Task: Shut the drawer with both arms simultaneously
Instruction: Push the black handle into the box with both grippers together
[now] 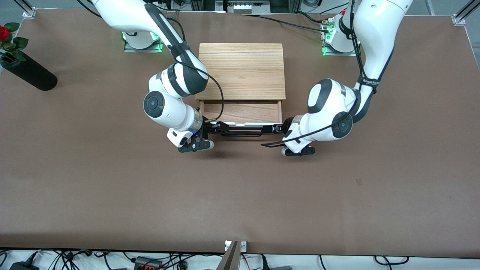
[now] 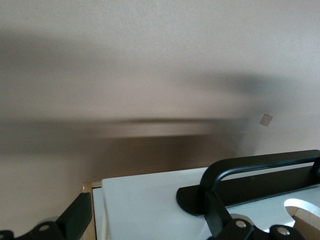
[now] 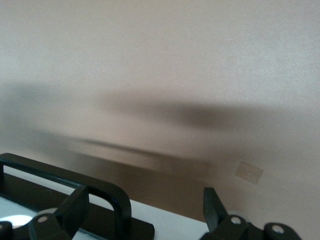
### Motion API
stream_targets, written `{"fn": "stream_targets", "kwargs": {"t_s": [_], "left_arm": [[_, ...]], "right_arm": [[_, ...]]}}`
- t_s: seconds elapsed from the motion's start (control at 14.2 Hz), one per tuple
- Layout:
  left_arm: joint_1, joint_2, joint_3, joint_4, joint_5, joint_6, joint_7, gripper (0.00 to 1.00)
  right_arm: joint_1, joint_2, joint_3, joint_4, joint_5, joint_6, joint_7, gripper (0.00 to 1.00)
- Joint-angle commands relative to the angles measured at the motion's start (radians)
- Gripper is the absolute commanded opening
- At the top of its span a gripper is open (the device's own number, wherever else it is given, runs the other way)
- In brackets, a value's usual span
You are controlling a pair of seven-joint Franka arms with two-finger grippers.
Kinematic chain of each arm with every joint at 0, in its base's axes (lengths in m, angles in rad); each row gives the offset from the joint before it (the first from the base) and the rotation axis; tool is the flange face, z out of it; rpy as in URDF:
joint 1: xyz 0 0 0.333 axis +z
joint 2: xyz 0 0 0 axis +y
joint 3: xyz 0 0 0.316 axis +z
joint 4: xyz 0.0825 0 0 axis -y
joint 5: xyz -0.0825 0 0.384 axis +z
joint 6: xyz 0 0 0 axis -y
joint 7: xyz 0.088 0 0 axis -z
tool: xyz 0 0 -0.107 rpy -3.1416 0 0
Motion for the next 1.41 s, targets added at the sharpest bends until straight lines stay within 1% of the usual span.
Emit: {"fn": "stream_targets", "kwargs": {"t_s": [0.0,0.49,0.63,0.98,1.34], "left_arm": [[-0.020,-0.004,0.002,0.003,0.027,-0.004,-0.017,1.00],[-0.027,-0.013,0.002,-0.003,0.027,-0.016,-0.019,1.00],[-0.032,-0.015,0.001,-0.004,0.027,-0.018,-0.020,1.00],[-0.046,-0.056,0.001,-0.053,0.027,-0.019,-0.022,1.00],[-0.049,-0.084,-0.001,-0.092,0.027,-0.019,-0.022,1.00]], "right_arm": [[0.008,-0.010,0.000,-0.033,0.017,-0.017,-0.008,1.00],[0.006,-0.015,0.000,-0.036,0.018,-0.065,0.001,1.00],[0.005,-0.016,0.000,-0.033,0.017,-0.102,0.004,1.00],[0.008,-0.016,0.000,-0.036,0.017,-0.134,0.005,1.00],[0.008,-0.036,0.000,-0.035,0.018,-0.209,0.007,1.00]]}}
